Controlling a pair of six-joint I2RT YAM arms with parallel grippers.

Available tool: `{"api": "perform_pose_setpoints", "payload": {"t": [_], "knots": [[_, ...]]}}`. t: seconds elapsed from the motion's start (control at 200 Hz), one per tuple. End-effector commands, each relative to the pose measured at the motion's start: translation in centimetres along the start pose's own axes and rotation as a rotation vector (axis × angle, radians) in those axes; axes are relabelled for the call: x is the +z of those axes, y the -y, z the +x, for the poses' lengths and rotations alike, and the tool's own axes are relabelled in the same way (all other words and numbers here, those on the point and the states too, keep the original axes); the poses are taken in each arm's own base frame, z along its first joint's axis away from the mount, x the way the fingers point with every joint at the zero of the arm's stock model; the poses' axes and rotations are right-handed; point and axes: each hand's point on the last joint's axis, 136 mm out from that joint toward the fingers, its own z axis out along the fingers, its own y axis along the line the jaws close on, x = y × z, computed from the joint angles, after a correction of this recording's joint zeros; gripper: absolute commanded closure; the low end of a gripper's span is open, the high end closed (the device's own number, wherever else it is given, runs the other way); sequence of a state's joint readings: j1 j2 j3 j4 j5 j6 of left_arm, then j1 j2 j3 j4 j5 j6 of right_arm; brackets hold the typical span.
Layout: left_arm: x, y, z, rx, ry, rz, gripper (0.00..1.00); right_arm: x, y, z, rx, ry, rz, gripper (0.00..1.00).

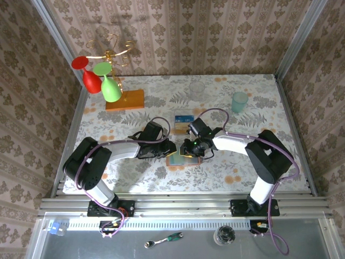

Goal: Take the credit cards out of the card holder

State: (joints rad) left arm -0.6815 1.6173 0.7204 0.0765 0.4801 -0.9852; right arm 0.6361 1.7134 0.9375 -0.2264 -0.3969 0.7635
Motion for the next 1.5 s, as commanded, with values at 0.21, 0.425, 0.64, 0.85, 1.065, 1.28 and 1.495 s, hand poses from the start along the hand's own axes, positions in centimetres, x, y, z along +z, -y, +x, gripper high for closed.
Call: {"api": "perform_pose_setpoints", "payload": {"t": [0.21, 0.425, 0.64, 0.85, 1.065, 1.28, 1.495], "knots": [[-0.8, 2.9, 0.0, 0.028, -0.006, 0.052, 0.78, -2.4, -0.1, -0.6, 0.008, 0.06, -0.008, 0.73], [0.0, 4.3, 0.3, 0.051, -0.029, 0.059, 0.78, -3.9, 0.9, -1.0, 0.027, 0.097, -0.006, 0.74], [1.5, 5.5, 0.4, 0.068, -0.059, 0.069, 0.76, -5.6, 1.9, -1.2, 0.043, 0.134, -0.002, 0.73], [3.5, 6.9, 0.4, 0.088, -0.102, 0.079, 0.71, -7.0, 3.3, -1.2, 0.067, 0.166, 0.012, 0.73], [4.4, 7.7, 0.4, 0.096, -0.116, 0.084, 0.7, -7.6, 4.2, -0.8, 0.077, 0.164, 0.022, 0.71], [4.2, 8.2, 0.2, 0.1, -0.107, 0.085, 0.68, -7.7, 3.9, -0.8, 0.069, 0.159, 0.012, 0.71], [3.6, 8.5, 0.0, 0.11, -0.093, 0.074, 0.69, -7.8, 3.2, -1.1, 0.062, 0.155, -0.015, 0.71]]}}
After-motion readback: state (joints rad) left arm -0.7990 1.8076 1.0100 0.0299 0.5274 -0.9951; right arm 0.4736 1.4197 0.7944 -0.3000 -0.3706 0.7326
